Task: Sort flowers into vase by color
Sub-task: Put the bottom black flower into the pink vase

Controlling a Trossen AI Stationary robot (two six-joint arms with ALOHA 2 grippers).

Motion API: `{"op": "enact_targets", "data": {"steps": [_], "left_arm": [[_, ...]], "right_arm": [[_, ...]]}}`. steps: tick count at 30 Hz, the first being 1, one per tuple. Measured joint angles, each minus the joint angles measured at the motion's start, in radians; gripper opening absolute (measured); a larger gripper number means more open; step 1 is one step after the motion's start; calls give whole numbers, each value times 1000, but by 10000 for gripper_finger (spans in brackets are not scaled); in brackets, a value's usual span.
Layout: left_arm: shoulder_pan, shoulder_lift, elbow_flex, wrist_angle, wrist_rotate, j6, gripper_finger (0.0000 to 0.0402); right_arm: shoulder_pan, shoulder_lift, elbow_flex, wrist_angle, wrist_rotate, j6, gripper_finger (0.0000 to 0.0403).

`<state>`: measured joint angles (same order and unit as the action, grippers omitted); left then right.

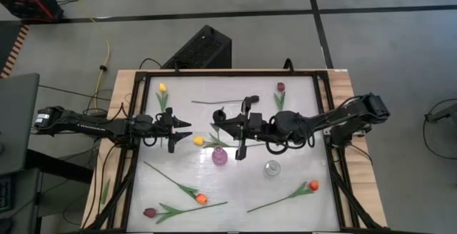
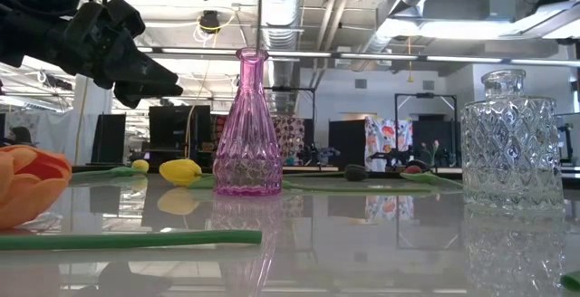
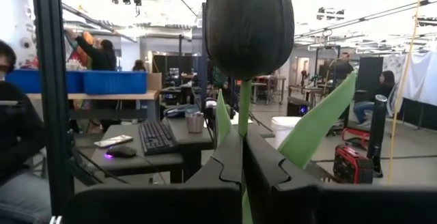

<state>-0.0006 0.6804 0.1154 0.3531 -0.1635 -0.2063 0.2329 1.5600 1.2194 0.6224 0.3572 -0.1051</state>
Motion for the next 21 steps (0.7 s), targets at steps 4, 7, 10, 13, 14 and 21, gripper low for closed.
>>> {"op": "enact_targets", "data": {"steps": [4, 7, 10, 13, 14, 21], "left_arm": [[0, 0, 0, 0, 0, 0, 169], [0, 0, 0, 0, 0, 0, 169], [0, 0, 0, 1, 0, 0, 169], [0, 0, 0, 1, 0, 0, 169], [0, 0, 0, 1, 0, -1, 169], [0, 0, 0, -3, 2, -1, 169]], "right_arm": [[1, 0, 0, -14, 0, 33, 26], [2, 14, 0, -13, 0, 46, 26], [9, 26, 0, -18, 0, 49, 26], [8, 46, 1, -7, 1, 52, 28], [9, 56, 0, -6, 1, 52, 30], [8, 112, 0, -22, 5, 53, 55]]}}
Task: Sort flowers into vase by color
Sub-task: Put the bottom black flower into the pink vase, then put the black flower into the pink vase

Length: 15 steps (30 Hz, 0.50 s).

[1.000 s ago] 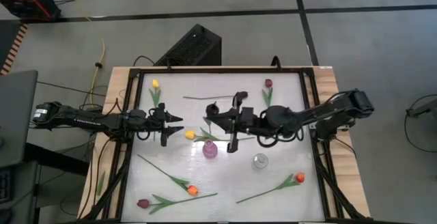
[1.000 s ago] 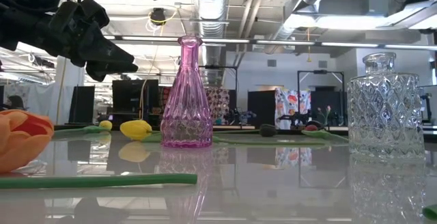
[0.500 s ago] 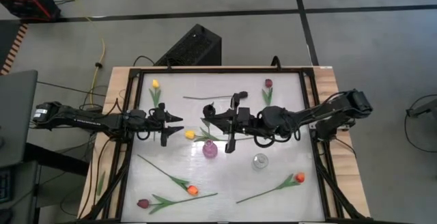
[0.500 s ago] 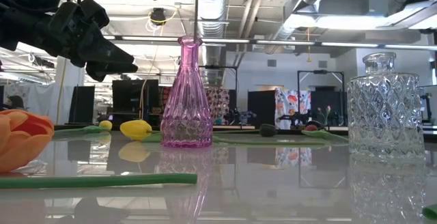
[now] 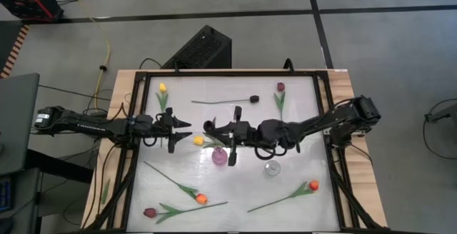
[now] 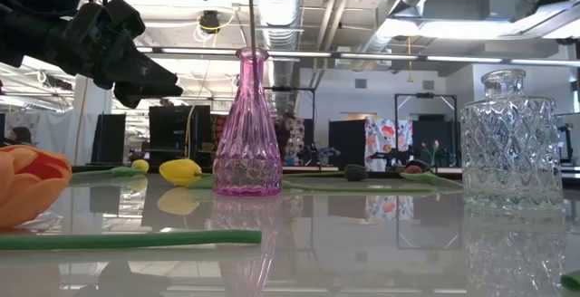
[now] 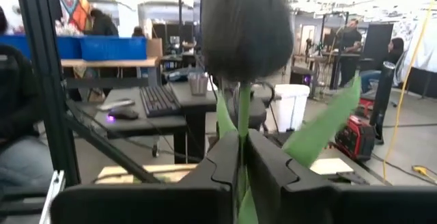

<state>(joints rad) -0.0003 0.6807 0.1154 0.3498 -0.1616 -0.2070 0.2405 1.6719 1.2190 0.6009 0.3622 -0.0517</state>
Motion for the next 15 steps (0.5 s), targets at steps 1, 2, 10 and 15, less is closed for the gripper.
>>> {"op": "enact_targets", "data": {"steps": [1, 2, 10, 15], "left_arm": [[0, 0, 0, 0, 0, 0, 169], [0, 0, 0, 0, 0, 0, 169], [0, 0, 0, -3, 0, 0, 169], [0, 0, 0, -3, 0, 7, 169]], "right_arm": [[0, 4, 0, -7, 0, 0, 59], [0, 5, 0, -24, 0, 0, 63], [1, -88, 0, -310, 2, 133, 124], [12, -183, 0, -555, 3, 199, 175]]}}
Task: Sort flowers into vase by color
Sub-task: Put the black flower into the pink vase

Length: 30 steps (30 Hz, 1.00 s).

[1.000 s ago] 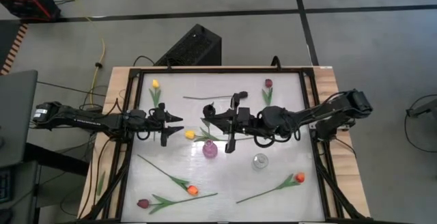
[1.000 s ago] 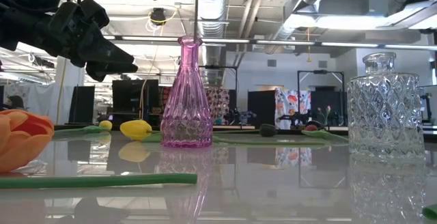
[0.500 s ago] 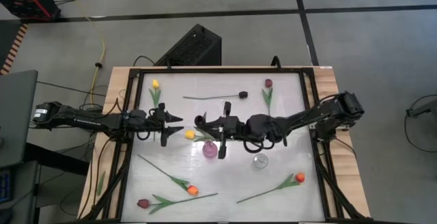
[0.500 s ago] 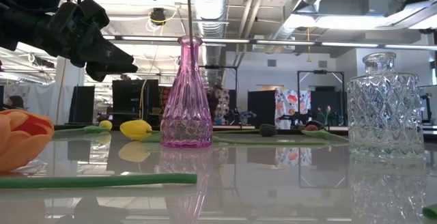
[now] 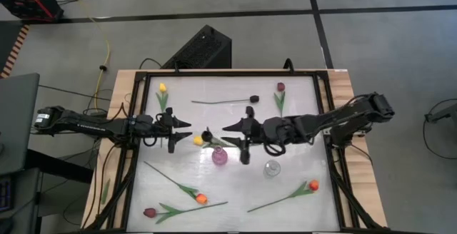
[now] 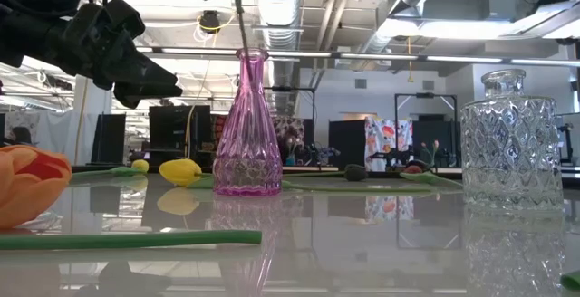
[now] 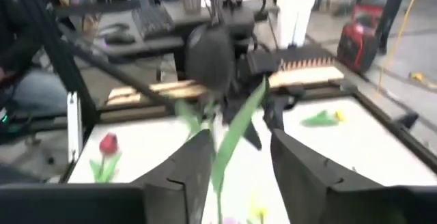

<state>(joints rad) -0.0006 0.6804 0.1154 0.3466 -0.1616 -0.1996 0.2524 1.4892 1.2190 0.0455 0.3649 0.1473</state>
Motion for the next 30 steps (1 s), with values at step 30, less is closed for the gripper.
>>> {"op": "enact_targets", "data": {"steps": [30], "left_arm": [[517, 617, 451, -337, 95, 482, 169]], "right_arm": [[138, -143, -336, -203, 53, 245, 186]]}}
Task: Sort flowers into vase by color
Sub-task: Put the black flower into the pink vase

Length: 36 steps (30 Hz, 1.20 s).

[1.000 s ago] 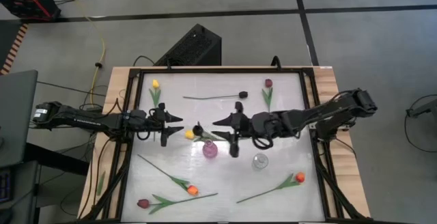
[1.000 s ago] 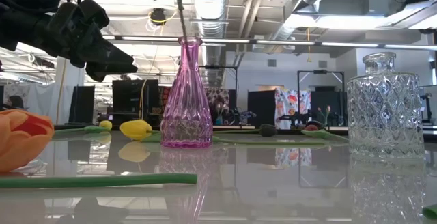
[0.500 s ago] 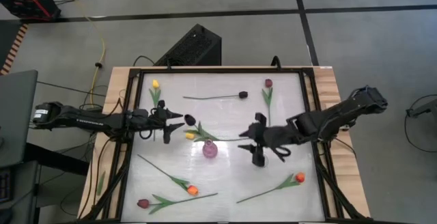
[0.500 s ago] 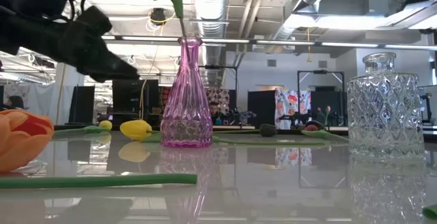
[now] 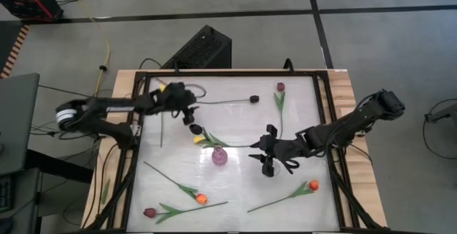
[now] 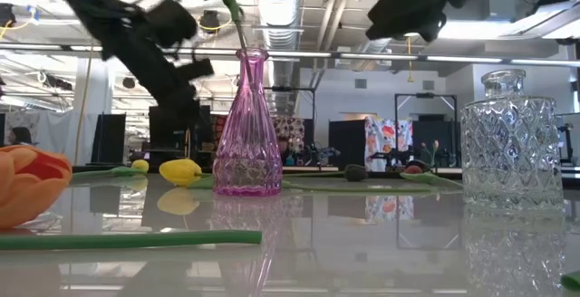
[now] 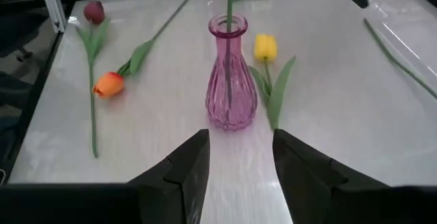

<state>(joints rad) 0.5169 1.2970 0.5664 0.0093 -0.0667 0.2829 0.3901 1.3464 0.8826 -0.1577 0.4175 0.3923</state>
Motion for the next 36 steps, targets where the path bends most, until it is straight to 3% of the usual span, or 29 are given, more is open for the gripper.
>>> {"op": "enact_targets", "data": {"steps": [5, 10, 15, 24, 27, 32, 36], "left_arm": [[112, 146, 82, -48, 101, 114, 169], [177, 251, 165, -81, 139, 149, 169], [204, 337, 265, -220, 201, 175, 169], [208, 452, 347, -331, 220, 225, 165], [208, 465, 347, -353, 214, 228, 136], [215, 457, 346, -377, 251, 216, 26], [223, 458, 347, -397, 272, 195, 6]], "right_arm": [[0, 0, -12, 12, 0, -30, 185], [0, 0, -22, 12, -2, -83, 185], [0, 0, -22, 13, -3, -145, 185], [0, 0, -22, 9, -4, -181, 184], [0, 0, -22, 9, -4, -182, 184], [0, 0, -22, 9, -5, -184, 184], [0, 0, -22, 13, -5, -184, 184]]}}
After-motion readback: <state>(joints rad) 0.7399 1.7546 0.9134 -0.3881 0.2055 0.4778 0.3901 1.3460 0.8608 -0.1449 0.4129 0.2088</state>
